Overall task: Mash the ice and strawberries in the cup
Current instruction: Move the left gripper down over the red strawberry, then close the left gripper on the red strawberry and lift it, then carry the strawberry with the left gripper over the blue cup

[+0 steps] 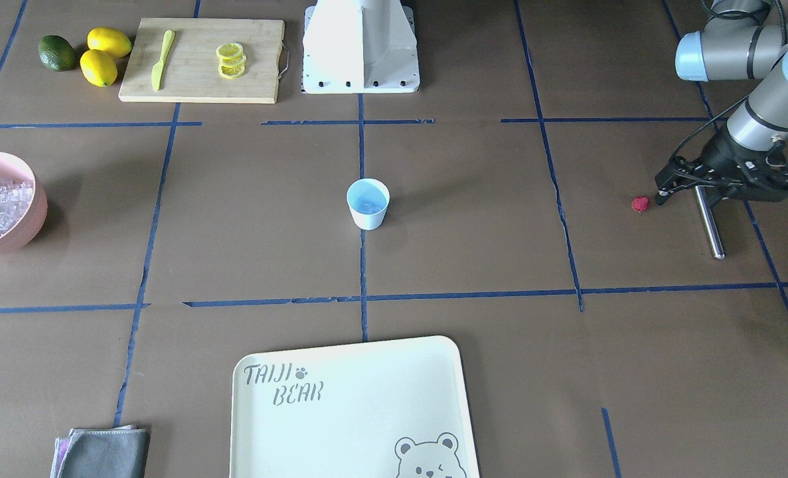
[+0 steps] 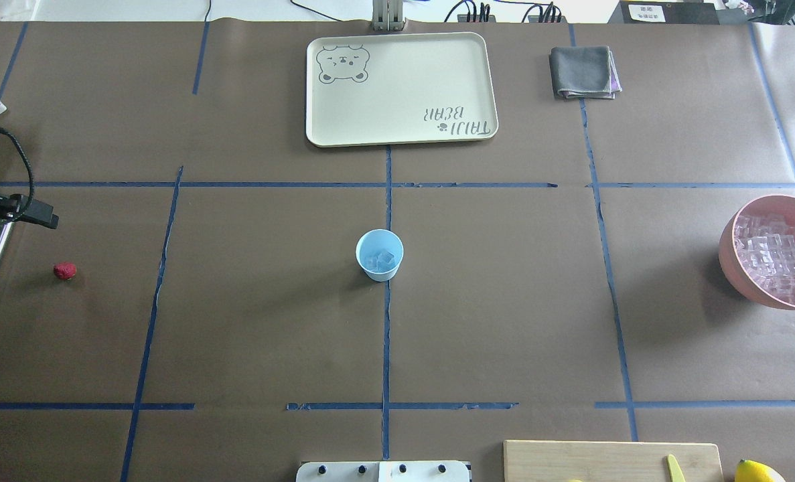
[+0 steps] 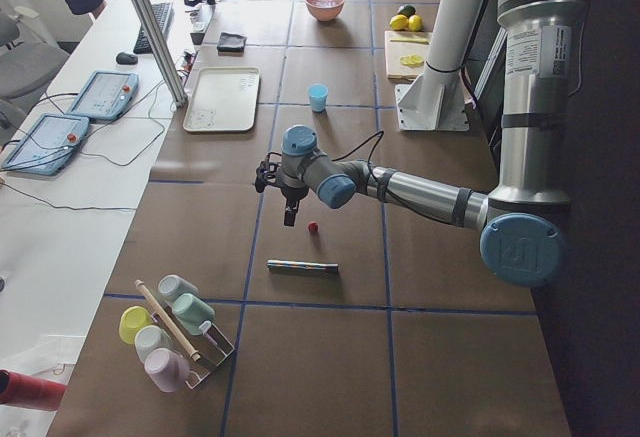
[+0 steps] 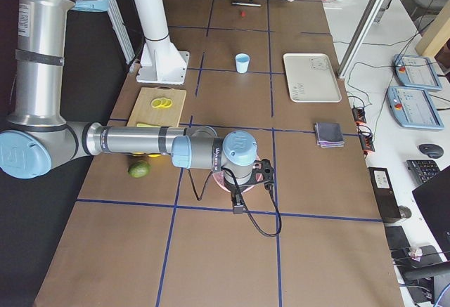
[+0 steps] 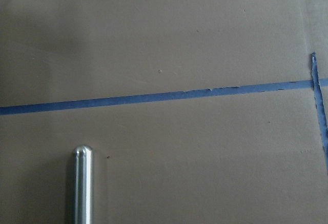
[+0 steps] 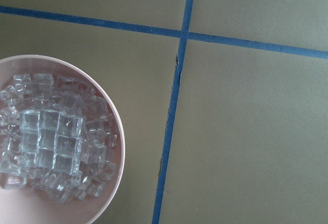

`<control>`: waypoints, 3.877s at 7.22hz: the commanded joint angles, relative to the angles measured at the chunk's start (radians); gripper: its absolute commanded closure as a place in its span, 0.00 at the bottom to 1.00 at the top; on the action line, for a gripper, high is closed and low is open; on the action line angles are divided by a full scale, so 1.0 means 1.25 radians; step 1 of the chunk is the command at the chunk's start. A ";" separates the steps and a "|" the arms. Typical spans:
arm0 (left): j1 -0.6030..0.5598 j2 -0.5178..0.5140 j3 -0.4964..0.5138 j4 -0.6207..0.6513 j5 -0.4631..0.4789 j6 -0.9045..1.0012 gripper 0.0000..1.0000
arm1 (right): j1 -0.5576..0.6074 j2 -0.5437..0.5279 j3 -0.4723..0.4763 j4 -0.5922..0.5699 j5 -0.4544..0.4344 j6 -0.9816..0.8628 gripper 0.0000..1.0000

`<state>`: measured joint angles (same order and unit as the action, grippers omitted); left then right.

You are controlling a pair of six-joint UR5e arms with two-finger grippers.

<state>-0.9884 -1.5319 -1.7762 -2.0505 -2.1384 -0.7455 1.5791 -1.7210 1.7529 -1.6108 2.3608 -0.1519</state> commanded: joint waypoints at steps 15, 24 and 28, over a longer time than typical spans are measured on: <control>0.117 -0.010 0.087 -0.007 0.016 -0.022 0.50 | 0.001 -0.010 0.000 0.001 -0.001 -0.007 0.00; 0.122 -0.303 0.058 0.113 0.097 -0.020 0.99 | 0.004 -0.009 0.003 0.003 -0.001 -0.005 0.00; 0.242 -0.547 0.053 0.401 0.097 -0.173 0.98 | 0.008 -0.023 0.024 0.001 -0.001 -0.004 0.00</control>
<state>-0.7424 -2.1387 -1.7095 -1.5979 -2.0173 -0.8432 1.5886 -1.7465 1.7787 -1.6090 2.3593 -0.1566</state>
